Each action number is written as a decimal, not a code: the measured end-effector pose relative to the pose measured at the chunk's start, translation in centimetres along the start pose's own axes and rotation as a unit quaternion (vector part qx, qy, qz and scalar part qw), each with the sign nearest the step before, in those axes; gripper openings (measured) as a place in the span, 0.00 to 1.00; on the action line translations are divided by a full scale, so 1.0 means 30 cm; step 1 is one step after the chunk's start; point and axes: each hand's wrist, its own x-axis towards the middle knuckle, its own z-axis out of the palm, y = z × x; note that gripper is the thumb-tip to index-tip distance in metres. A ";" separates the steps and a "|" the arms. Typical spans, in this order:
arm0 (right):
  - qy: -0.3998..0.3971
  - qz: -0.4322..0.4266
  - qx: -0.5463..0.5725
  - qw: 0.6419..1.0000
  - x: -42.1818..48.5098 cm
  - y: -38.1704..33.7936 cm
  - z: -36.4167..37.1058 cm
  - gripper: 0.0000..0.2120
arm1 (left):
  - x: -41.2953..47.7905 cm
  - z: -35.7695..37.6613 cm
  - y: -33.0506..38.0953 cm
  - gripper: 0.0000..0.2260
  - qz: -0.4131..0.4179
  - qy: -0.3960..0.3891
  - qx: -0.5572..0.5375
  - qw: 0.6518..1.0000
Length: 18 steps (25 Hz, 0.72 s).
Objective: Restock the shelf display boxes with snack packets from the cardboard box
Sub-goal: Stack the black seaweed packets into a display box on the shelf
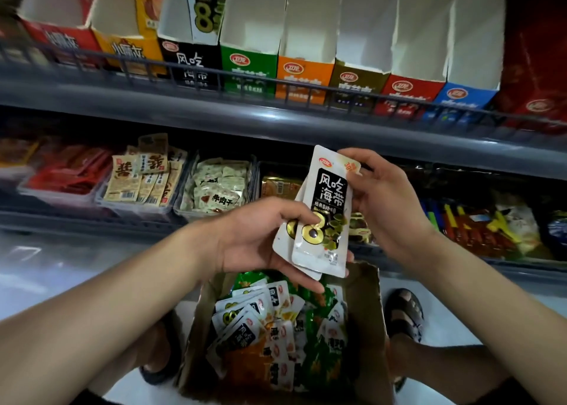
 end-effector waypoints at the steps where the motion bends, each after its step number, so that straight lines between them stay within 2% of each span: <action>1: 0.017 0.004 0.010 1.000 0.005 -0.005 0.004 0.12 | 0.006 0.005 -0.001 0.18 0.003 -0.024 -0.011 1.000; 3: 0.041 0.030 0.044 0.998 0.007 -0.008 0.009 0.12 | 0.020 0.018 -0.007 0.19 0.002 -0.040 -0.031 0.999; 6: 0.045 0.066 0.071 0.994 0.010 -0.008 0.013 0.11 | 0.025 0.037 -0.008 0.17 0.002 0.020 -0.049 0.999; 9: 0.044 0.041 -0.004 0.998 0.009 -0.022 0.011 0.09 | 0.033 0.030 -0.027 0.17 0.026 0.131 0.061 0.989; 12: 0.015 0.000 -0.093 0.996 -0.019 -0.020 0.021 0.09 | 0.047 0.015 -0.048 0.24 0.044 0.215 0.153 0.964; 15: -0.014 -0.025 -0.132 0.991 -0.048 -0.007 0.042 0.11 | 0.054 0.018 -0.043 0.22 0.058 0.252 0.197 0.946; 18: -0.001 -0.030 -0.109 0.994 -0.059 0.004 0.058 0.16 | 0.056 0.044 -0.031 0.19 0.064 0.268 0.242 0.930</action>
